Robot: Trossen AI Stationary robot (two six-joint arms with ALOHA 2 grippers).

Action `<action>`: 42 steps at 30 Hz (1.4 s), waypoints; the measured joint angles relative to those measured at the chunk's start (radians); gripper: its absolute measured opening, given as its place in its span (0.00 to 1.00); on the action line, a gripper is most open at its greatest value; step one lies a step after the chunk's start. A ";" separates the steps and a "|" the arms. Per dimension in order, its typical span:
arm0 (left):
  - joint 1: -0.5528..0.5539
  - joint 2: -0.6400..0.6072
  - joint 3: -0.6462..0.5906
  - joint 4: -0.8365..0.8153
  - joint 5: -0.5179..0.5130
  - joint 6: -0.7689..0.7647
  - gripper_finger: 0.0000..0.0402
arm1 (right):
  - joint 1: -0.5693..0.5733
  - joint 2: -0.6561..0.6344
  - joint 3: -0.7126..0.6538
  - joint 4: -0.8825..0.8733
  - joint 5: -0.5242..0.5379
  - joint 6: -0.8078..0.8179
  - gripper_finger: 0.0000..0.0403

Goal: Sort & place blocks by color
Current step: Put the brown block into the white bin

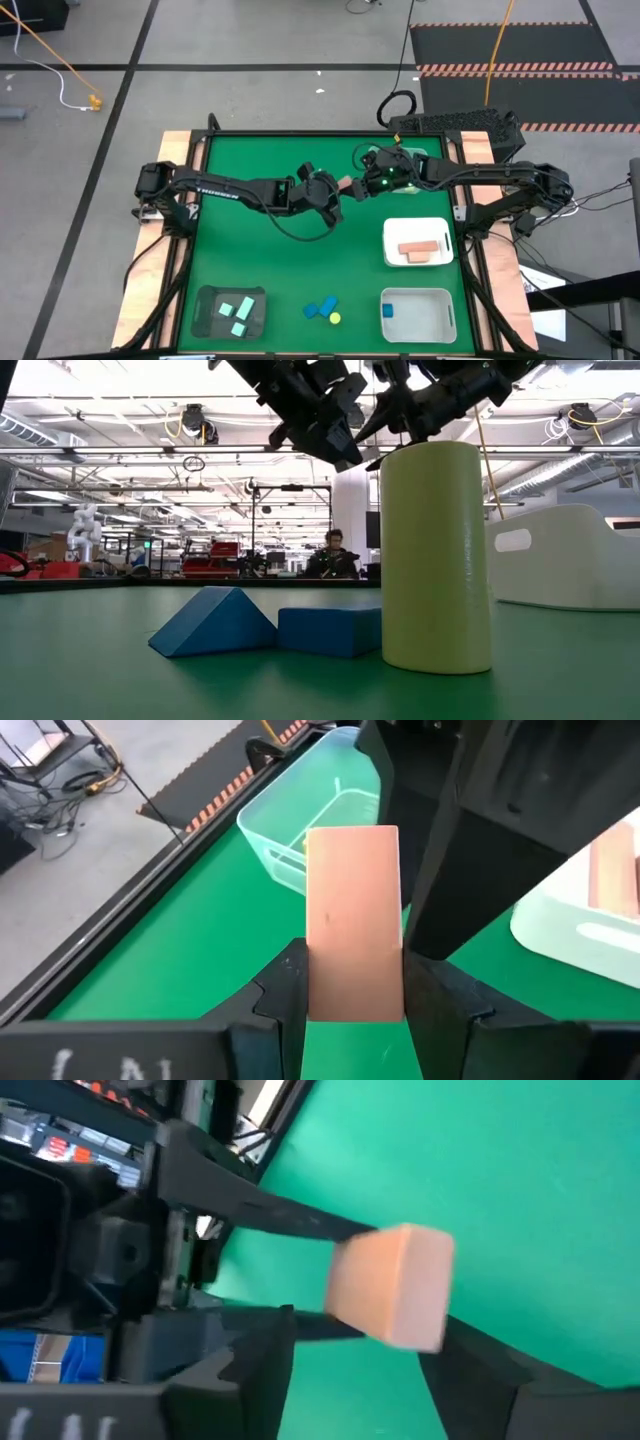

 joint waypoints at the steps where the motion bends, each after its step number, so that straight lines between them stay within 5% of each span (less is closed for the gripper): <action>1: 0.000 0.000 0.000 0.002 0.000 0.001 0.32 | 0.000 0.000 0.000 -0.006 0.000 -0.001 0.46; 10: -0.015 0.000 0.000 0.009 0.005 0.053 0.32 | -0.002 0.000 0.000 -0.024 0.004 -0.026 0.28; 22: -0.031 0.000 0.000 0.012 0.032 0.061 0.32 | -0.007 0.000 0.000 -0.022 0.002 -0.028 0.27; 30: -0.036 0.000 0.000 0.010 0.003 0.035 0.32 | -0.008 0.000 0.000 -0.015 0.007 -0.027 0.12; 42: -0.079 -0.043 0.000 0.010 0.006 -0.032 0.70 | -0.036 -0.035 -0.001 -0.242 0.008 -0.098 0.11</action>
